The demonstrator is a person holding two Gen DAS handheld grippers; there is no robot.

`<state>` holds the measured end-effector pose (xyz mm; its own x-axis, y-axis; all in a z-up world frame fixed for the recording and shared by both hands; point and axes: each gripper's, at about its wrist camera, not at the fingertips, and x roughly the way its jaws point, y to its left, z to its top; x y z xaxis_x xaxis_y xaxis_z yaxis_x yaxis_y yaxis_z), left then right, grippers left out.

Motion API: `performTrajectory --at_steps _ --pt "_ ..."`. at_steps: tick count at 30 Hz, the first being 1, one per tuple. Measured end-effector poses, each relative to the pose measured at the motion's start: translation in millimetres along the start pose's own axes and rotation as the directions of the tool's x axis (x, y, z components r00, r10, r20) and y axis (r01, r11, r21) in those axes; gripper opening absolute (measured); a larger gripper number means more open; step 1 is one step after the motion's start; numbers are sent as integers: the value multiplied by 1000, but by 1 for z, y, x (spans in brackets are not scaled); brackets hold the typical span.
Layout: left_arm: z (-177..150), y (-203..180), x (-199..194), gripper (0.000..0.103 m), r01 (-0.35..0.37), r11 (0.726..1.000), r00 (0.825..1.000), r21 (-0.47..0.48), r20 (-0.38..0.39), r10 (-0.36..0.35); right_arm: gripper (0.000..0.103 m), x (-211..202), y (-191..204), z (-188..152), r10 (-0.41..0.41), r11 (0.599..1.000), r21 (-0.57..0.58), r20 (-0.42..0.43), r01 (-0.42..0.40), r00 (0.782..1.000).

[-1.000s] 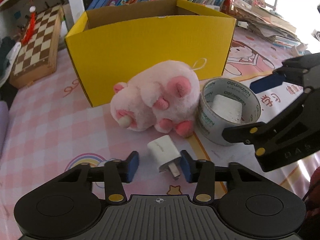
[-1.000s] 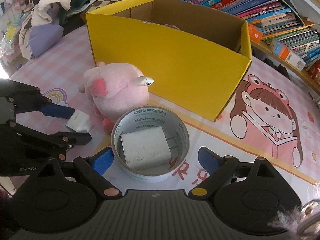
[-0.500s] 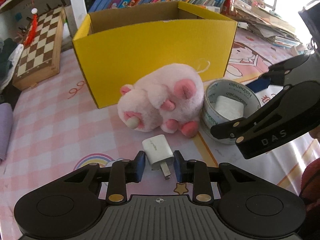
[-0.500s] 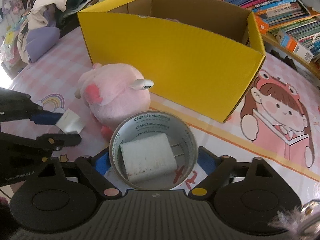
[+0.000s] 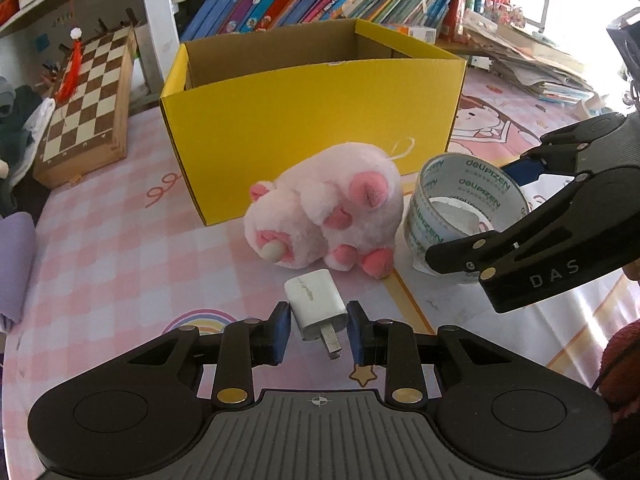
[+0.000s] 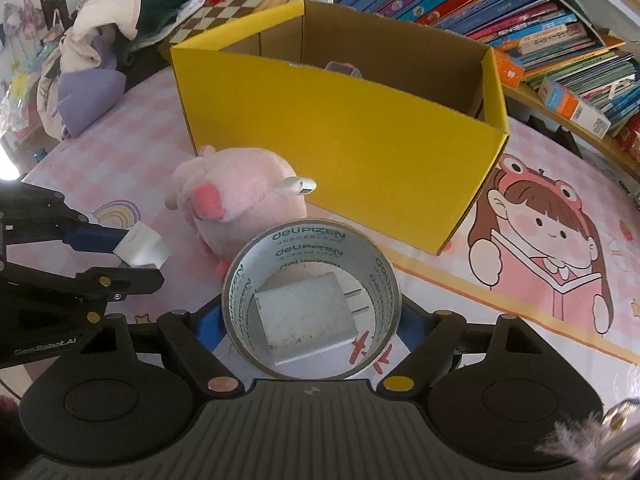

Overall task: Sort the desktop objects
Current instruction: 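Lift the charger plug with the left tool while the right tool lifts the tape roll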

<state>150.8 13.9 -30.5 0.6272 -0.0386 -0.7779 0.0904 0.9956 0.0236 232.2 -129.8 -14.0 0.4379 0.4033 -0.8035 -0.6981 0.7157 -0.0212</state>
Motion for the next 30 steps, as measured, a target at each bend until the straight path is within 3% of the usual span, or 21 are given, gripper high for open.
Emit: performTrajectory --at_steps 11,30 --pt "1 0 -17 28 8 999 998 33 57 -10 82 -25 2 -7 -51 998 51 50 48 997" --pt "-8 0 -40 28 41 996 994 75 99 -49 82 -45 23 -20 -68 995 78 58 63 996"
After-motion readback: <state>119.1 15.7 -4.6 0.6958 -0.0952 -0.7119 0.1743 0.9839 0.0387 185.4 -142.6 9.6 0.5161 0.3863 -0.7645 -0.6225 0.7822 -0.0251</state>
